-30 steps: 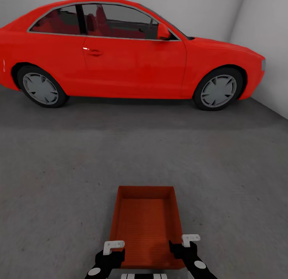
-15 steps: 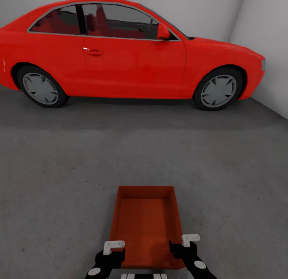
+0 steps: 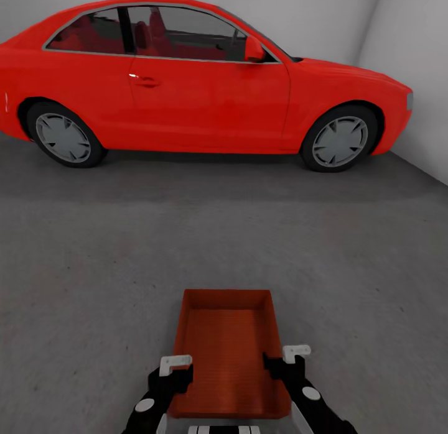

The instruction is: Move the two storage containers from the living room to the garage. In the garage, place one container on the floor and stack the other container on top of it (either order is fine).

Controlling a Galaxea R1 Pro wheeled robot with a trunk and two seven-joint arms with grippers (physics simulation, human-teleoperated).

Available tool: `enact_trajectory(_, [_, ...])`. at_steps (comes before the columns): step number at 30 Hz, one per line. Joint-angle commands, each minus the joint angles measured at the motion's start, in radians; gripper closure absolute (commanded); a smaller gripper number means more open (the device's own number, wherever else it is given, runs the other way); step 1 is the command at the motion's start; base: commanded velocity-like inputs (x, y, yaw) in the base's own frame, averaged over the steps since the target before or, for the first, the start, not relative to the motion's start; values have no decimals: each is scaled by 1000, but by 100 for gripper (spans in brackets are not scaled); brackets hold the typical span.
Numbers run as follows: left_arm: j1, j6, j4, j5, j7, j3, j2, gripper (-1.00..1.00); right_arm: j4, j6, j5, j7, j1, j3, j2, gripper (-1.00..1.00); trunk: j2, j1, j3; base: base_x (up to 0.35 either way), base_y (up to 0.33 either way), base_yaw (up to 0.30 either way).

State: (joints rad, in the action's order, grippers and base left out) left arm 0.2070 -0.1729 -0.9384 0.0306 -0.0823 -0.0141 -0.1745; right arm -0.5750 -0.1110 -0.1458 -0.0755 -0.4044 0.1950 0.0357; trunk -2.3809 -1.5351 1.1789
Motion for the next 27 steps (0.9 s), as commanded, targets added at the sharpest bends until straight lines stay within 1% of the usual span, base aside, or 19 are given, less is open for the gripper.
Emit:
enact_trajectory(1, [0, -6, -9, 3, -5, -1, 0, -100, -8, -4, -11, -8, -1, 8, -2, -100, 0, 0, 1, 0, 0, 0])
enact_trajectory(3, [0, -7, -43, 3, -4, -1, 0, -100, -46, 6, -11, -9, -1, 8, -10, -100, 0, 0, 1, 0, 0, 0])
enact_trajectory(5, [0, -8, -60, 3, -4, -2, 0, -100, -81, 25, -11, -9, -1, 7, -14, -100, 0, 0, 1, 0, 0, 0])
enact_trajectory(9, [0, -12, -103, 4, -4, -3, 0, -100, -165, 87, -11, -9, -1, 6, -17, -100, 0, 0, 1, 0, 0, 0])
enact_trajectory(10, [0, -32, -135, 5, -4, -3, 0, -100, -194, 108, -12, -9, -1, 6, -17, -100, 0, 0, 1, 0, 0, 0])
enact_trajectory(11, [0, -42, -147, 5, -4, -3, 0, -100, -203, 113, -12, -9, -1, 6, -17, -100, 0, 0, 1, 0, 0, 0])
enact_trajectory(12, [0, -67, -176, 4, -3, -3, 0, -100, -216, 121, -12, -9, -1, 6, -19, -100, 0, 0, 1, 0, 0, 0])
enact_trajectory(13, [0, -91, -200, 4, -3, -3, 0, -100, -225, 125, -12, -10, -1, 6, -20, -100, 0, 0, 1, 0, 0, 0])
enact_trajectory(15, [0, -119, -225, 4, -2, -3, 0, -100, -235, 130, -12, -10, -1, 6, -22, -100, 0, 0, 1, 0, 0, 0])
enact_trajectory(21, [0, -138, -244, 6, -2, -3, 0, -100, -242, 134, -12, -10, -1, 6, -26, -100, 0, 0, 1, 0, 0, 0])
enact_trajectory(27, [0, -145, -248, 8, -3, -3, 0, -100, -243, 134, -12, -9, -1, 5, -40, -100, 0, 0, 1, 0, 0, 0])
